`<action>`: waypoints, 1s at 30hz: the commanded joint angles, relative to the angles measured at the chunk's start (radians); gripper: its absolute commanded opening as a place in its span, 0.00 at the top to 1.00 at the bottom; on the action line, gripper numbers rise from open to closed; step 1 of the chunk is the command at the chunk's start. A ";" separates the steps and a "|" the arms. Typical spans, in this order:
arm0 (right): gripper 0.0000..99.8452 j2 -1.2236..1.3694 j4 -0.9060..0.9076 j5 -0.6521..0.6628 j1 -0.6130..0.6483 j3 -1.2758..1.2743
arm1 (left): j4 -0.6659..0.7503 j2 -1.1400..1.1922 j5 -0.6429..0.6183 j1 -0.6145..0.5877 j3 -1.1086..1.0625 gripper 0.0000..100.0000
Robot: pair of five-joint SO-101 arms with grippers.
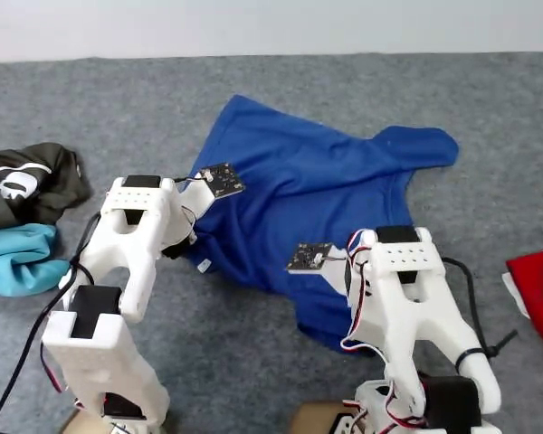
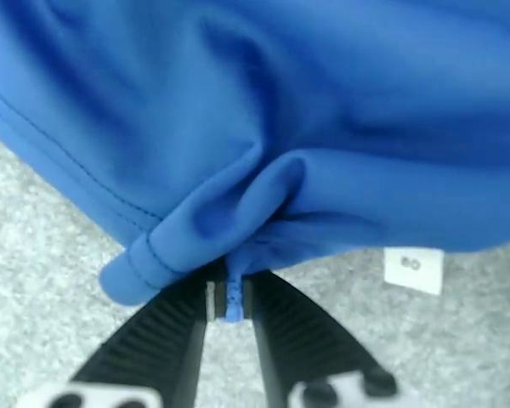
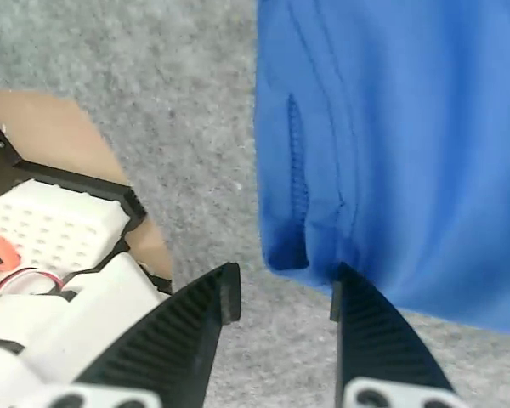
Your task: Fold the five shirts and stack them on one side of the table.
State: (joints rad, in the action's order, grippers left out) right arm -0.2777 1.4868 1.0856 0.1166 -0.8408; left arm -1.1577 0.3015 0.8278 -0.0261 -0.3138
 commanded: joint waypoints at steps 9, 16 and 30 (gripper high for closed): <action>0.81 -0.039 -0.226 0.009 0.005 -0.130 | 0.009 -0.005 -0.011 0.003 0.033 1.00; 0.81 -0.038 -0.321 0.009 -0.028 -0.164 | 0.009 -0.006 -0.012 0.002 0.033 1.00; 0.99 -0.050 -0.371 0.011 -0.056 -0.153 | 0.009 -0.006 -0.012 0.003 0.033 1.00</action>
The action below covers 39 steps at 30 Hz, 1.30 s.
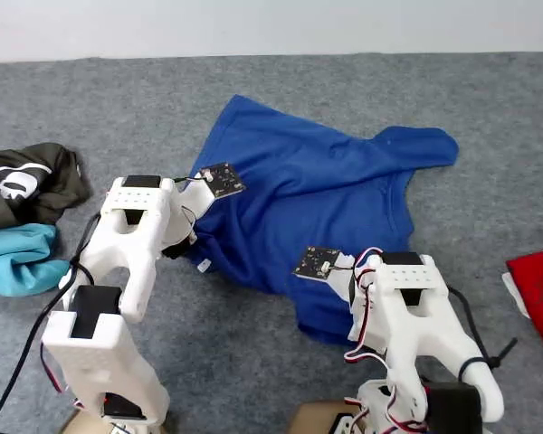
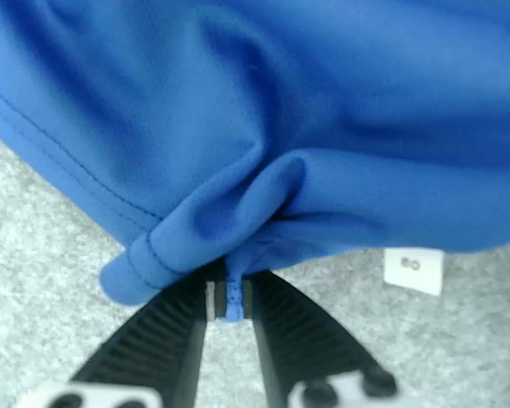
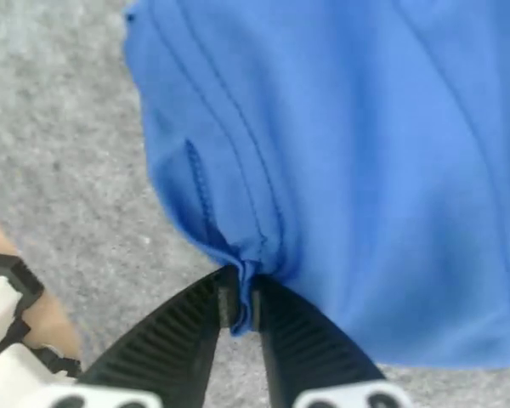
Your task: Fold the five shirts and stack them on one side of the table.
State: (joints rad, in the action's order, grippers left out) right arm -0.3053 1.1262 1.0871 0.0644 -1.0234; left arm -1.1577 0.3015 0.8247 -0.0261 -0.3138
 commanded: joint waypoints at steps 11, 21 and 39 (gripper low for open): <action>0.99 -0.024 0.154 -0.058 -0.113 0.559 | -0.173 -0.127 -0.238 -0.028 0.303 1.00; 0.99 -0.024 0.417 -0.299 -0.117 1.086 | -0.336 -0.365 -0.502 -0.002 0.593 1.00; 0.99 -0.024 0.496 -0.318 -0.410 2.042 | -0.384 -0.519 -0.551 0.120 1.129 1.00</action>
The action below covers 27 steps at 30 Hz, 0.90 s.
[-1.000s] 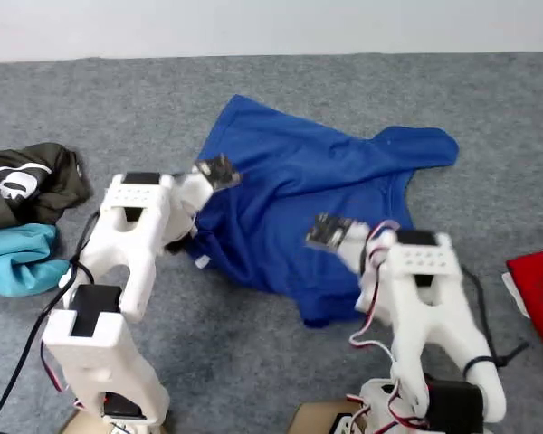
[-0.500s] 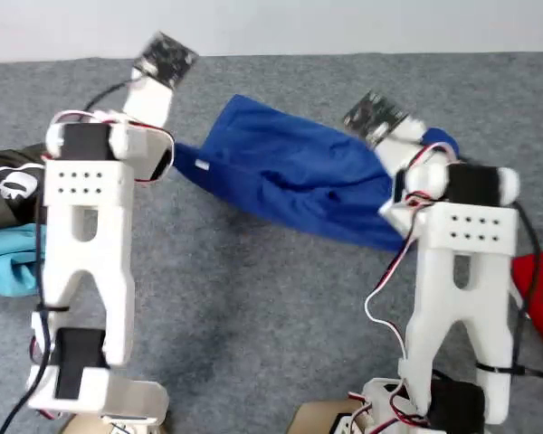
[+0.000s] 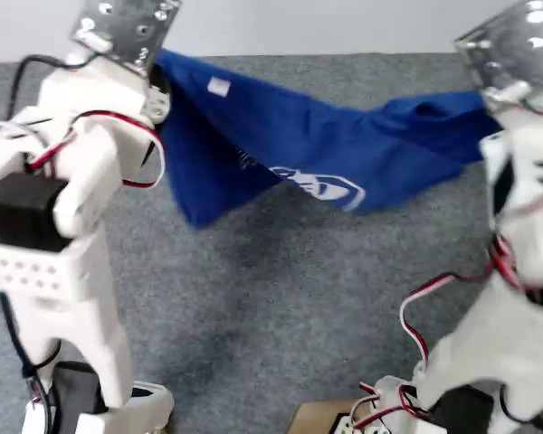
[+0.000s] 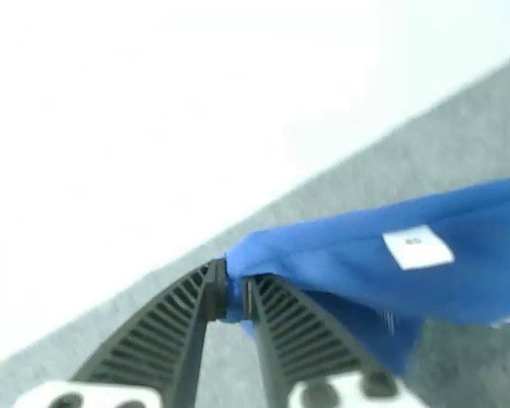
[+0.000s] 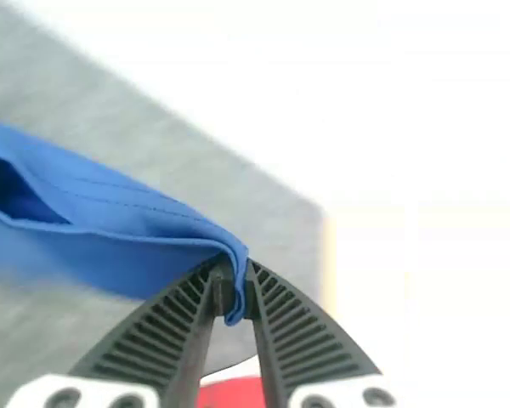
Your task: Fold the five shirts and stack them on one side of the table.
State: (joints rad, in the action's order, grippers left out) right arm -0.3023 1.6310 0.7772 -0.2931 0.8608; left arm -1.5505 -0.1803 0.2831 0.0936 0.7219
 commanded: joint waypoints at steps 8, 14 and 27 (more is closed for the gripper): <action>0.99 -0.027 -0.002 -0.006 -0.162 0.413 | 0.005 -0.038 -0.008 0.000 0.309 1.00; 0.99 -0.027 -0.001 0.009 -0.211 0.563 | -0.127 -0.038 0.040 -0.002 0.486 1.00; 0.99 -0.027 -0.074 0.051 -0.214 0.807 | -0.203 -0.038 0.126 -0.118 0.757 1.00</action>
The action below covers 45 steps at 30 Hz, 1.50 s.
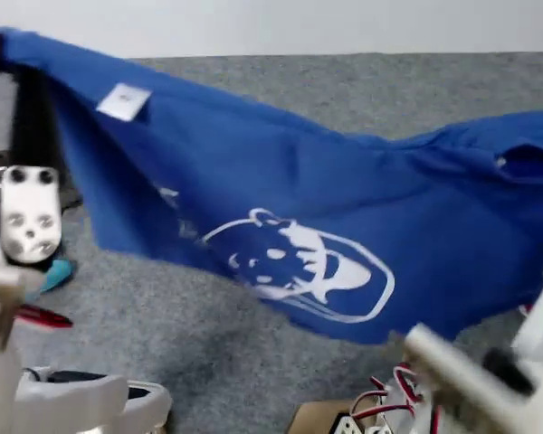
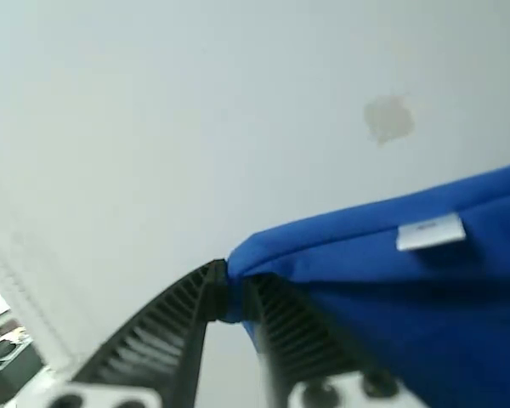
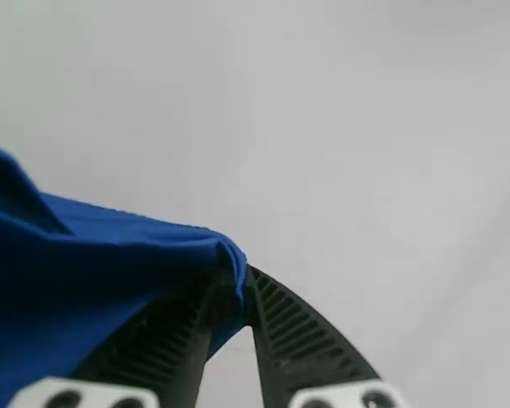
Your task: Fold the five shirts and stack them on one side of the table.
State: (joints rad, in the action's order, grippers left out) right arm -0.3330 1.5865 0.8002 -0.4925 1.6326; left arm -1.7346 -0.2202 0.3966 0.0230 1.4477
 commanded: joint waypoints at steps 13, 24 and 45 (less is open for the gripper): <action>0.99 -0.061 -0.068 0.104 -0.010 -0.046 | -0.021 0.002 0.011 -0.204 0.004 1.00; 0.99 -0.064 -0.134 0.107 -0.010 -0.152 | -0.023 -0.172 0.041 -0.258 -0.452 1.00; 0.99 -0.176 0.084 0.173 0.173 -0.207 | 0.000 -0.727 0.184 -0.078 -0.997 1.00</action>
State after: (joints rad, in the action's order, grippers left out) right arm -0.4910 1.6724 0.9643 -0.3314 1.4346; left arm -1.7346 -0.9444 0.5746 -0.0614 0.3997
